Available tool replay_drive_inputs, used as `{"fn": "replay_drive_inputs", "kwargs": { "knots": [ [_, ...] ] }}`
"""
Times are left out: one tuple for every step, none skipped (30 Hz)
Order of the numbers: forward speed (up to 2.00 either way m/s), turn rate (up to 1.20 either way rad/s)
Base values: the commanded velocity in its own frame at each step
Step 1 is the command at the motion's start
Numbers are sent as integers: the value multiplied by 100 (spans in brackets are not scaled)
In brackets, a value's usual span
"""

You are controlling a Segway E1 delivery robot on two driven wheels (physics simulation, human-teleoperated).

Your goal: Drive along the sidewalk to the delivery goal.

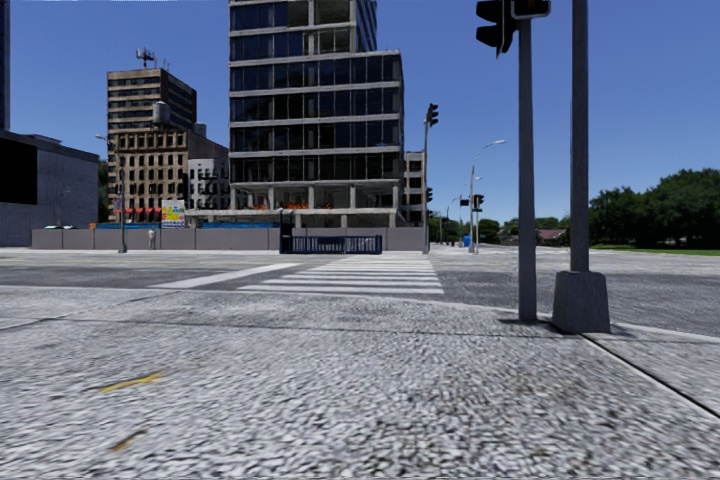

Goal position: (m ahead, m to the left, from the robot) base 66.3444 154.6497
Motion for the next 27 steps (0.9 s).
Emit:
{"fn": "replay_drive_inputs", "kwargs": {
  "knots": [
    [200,5],
    [200,2],
    [200,2],
    [200,0],
    [200,0],
    [200,0],
    [200,0],
    [200,0],
    [200,0],
    [200,0],
    [200,0],
    [200,0],
    [200,0],
    [200,0],
    [200,0],
    [200,0],
    [200,0],
    [200,0],
    [200,0],
    [200,0],
    [200,0],
    [200,0],
    [200,0],
    [200,0],
    [200,0],
    [200,0],
    [200,0]
  ]
}}
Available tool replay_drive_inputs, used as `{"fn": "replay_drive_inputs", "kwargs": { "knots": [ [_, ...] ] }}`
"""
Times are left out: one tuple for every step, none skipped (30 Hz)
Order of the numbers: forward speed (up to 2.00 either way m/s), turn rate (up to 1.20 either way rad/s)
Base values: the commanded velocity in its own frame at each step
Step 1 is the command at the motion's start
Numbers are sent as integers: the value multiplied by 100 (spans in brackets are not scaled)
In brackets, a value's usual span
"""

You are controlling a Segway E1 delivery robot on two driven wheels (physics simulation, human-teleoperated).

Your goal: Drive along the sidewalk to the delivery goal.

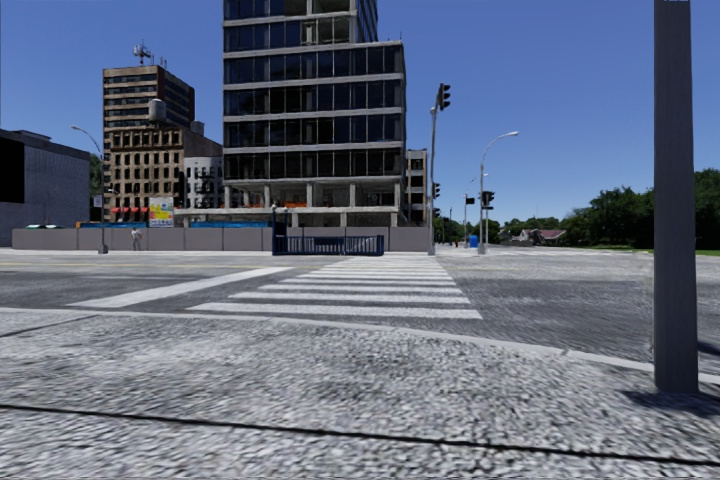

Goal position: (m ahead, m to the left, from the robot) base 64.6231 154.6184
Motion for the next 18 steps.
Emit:
{"fn": "replay_drive_inputs", "kwargs": {
  "knots": [
    [200,0],
    [200,0],
    [200,0],
    [200,0],
    [200,0],
    [200,0],
    [200,0],
    [200,0],
    [200,0],
    [200,0],
    [200,0],
    [200,0],
    [200,0],
    [200,0],
    [200,0],
    [200,0],
    [200,0],
    [200,0]
  ]
}}
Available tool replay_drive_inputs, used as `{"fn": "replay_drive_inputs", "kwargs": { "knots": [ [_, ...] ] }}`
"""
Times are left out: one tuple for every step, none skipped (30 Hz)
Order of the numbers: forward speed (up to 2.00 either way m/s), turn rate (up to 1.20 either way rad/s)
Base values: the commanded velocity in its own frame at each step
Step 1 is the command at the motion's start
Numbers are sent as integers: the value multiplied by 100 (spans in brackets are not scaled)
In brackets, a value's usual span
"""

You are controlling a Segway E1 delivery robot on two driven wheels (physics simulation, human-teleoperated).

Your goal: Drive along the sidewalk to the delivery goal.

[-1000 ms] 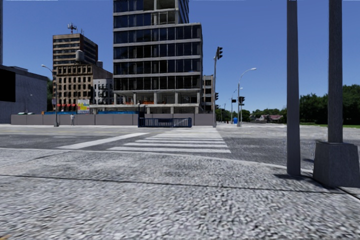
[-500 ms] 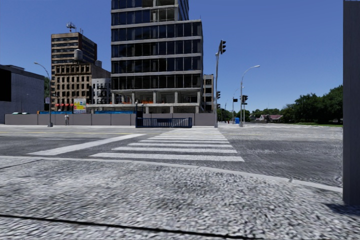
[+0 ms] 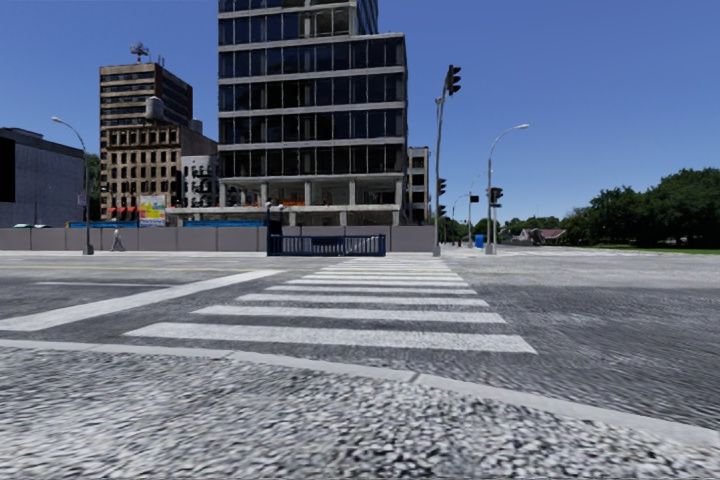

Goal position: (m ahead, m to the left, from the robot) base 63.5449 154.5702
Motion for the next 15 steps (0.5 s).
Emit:
{"fn": "replay_drive_inputs", "kwargs": {
  "knots": [
    [200,0],
    [200,0],
    [200,0],
    [200,0],
    [200,0],
    [200,0],
    [200,0],
    [200,0],
    [200,0],
    [200,0],
    [200,0],
    [200,0],
    [200,0],
    [200,0],
    [200,0]
  ]
}}
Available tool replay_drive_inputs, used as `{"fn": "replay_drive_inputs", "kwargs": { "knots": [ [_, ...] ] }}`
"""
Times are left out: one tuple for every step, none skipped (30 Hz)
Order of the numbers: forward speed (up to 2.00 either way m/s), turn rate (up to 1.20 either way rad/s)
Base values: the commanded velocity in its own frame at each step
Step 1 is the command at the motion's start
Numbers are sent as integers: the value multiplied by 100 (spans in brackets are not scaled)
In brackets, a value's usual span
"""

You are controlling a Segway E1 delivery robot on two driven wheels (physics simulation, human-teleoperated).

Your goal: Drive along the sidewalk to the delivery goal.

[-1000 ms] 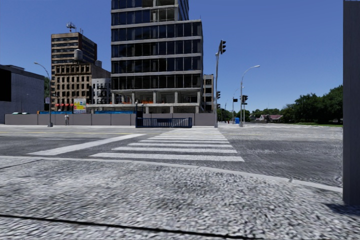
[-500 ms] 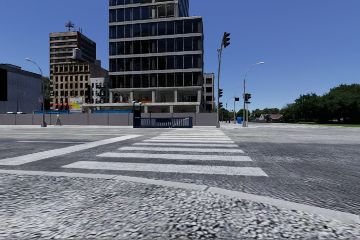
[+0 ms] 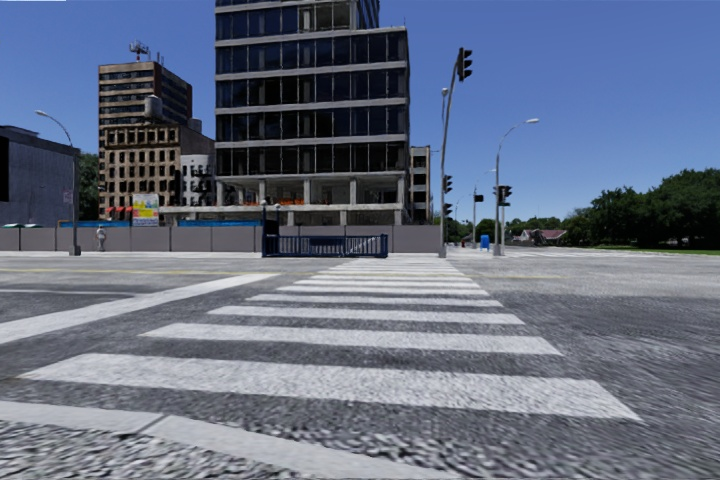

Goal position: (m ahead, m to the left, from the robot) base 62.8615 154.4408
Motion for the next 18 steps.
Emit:
{"fn": "replay_drive_inputs", "kwargs": {
  "knots": [
    [200,0],
    [200,0],
    [200,0],
    [200,0],
    [200,0],
    [200,0],
    [200,0],
    [200,0],
    [200,0],
    [200,0],
    [200,0],
    [200,0],
    [200,0],
    [200,0],
    [200,-2],
    [200,-10],
    [200,-20],
    [200,-20]
  ]
}}
